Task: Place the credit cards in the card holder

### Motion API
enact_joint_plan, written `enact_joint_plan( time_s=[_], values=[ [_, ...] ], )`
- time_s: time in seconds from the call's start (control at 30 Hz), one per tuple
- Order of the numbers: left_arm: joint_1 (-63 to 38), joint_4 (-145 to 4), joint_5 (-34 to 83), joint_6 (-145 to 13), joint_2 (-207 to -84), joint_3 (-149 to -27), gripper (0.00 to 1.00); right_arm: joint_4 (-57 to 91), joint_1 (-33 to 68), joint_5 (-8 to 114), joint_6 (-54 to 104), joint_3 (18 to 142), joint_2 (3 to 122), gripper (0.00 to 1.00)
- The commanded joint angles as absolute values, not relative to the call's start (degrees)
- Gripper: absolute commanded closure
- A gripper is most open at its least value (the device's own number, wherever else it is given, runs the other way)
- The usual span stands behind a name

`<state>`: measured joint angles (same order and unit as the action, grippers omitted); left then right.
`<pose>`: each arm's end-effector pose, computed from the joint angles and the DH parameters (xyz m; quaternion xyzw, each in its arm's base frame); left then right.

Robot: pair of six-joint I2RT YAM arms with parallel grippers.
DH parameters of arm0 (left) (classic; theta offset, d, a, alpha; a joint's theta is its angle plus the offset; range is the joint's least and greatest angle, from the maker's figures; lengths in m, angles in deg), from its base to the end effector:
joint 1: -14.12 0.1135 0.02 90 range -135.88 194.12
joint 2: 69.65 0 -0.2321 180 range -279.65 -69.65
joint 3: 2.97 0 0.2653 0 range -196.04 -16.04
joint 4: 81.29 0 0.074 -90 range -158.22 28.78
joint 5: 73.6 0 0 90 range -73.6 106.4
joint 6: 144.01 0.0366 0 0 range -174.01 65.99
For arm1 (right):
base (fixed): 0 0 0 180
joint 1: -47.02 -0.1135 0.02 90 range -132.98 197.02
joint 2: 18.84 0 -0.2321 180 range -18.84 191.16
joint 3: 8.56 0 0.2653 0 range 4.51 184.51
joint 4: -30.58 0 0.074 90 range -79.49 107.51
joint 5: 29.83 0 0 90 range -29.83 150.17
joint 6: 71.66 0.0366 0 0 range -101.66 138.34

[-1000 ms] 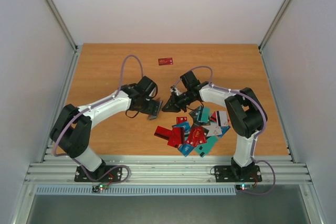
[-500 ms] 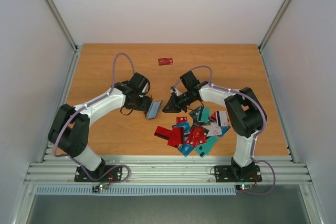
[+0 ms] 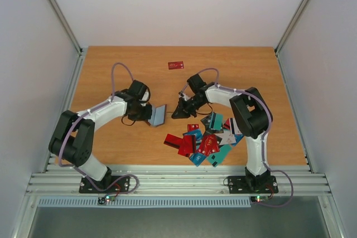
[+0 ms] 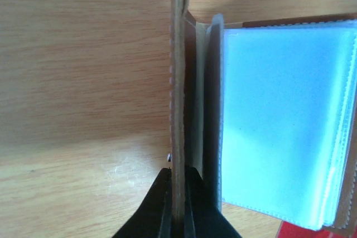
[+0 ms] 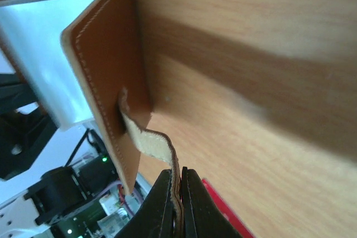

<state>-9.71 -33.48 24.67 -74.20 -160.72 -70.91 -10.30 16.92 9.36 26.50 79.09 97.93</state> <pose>0.2762 -0.1278 0.1372 0.0432 0.9828 -0.1278 0.1264 0.3228 0.2199 0.1003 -0.2424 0.8591 0.4506 0.0097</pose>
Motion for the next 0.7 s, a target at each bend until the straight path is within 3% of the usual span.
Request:
enact_joint_plan(
  time_s=[0.0,0.23,0.57,0.67],
  values=[
    [-8.16,-36.06,27.12,-75.33,-158.38,-68.82,1.0,-15.92,17.04,13.91,23.22,83.6,100.97,0.99],
    [-6.26,-37.31,30.72,-81.04,-154.97,-65.81,1.0,-24.89,17.15,20.15,16.77,89.12,103.43,0.99],
    [-6.28,-39.73,34.77,-82.05,-155.51,-64.82,1.0,-31.6,17.14,19.93,12.81,91.19,96.87,0.69],
    [-6.22,-40.68,36.16,-82.17,-155.53,-64.52,1.0,-30.33,16.97,18.66,14.16,89.74,94.39,0.68]
  ],
)
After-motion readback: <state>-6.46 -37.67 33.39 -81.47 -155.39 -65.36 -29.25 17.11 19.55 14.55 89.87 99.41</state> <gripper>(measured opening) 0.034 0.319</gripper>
